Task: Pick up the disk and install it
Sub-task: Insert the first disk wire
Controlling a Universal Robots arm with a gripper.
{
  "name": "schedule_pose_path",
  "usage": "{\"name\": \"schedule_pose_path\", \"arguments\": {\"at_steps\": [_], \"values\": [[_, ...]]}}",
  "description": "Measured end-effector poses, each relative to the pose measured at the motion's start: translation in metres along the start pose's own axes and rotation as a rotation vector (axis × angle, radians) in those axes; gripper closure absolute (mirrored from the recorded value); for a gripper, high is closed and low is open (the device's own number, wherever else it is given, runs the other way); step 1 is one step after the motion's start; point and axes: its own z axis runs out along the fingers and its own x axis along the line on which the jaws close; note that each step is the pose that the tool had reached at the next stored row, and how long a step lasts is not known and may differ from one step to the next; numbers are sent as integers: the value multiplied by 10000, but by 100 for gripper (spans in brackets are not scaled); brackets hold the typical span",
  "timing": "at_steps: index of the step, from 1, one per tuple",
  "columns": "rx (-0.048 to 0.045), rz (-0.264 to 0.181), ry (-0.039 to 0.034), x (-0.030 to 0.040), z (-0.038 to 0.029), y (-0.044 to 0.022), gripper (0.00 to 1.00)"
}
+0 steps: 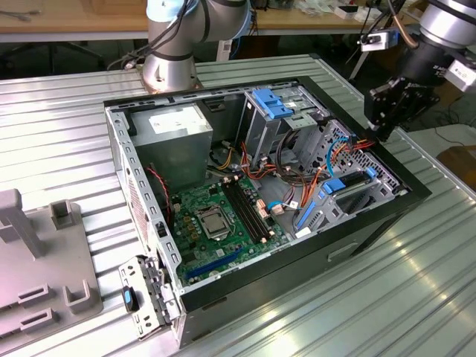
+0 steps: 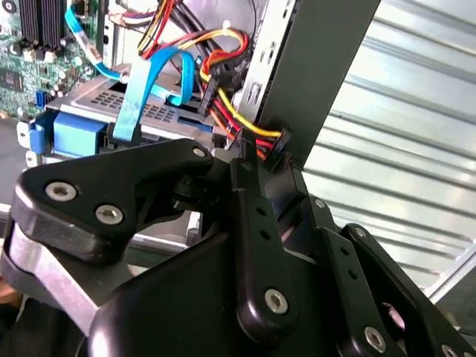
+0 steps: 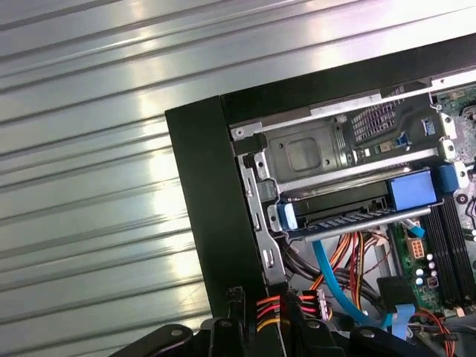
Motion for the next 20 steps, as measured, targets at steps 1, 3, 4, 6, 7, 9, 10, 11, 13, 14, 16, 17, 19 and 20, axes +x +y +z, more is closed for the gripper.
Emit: {"name": "schedule_pose_path", "arguments": {"at_steps": [1,3,4,6,7,9,10,11,13,14,16,17,19,20], "values": [[-3,0,0,-7,5,-48,67],[-4,1,0,6,11,-89,67],[-3,0,1,21,13,-93,67],[-3,-1,4,32,14,-95,67],[-5,0,6,33,14,-90,67],[-3,-7,6,38,15,-70,67],[-3,-19,9,41,14,-56,67],[3,-83,27,47,17,-32,67],[12,-159,61,51,23,-12,67],[19,-178,82,51,29,-5,67],[59,-207,151,48,39,16,67],[78,-212,171,45,40,23,67],[85,-214,182,45,40,24,67],[85,-214,182,45,40,24,67]]}}
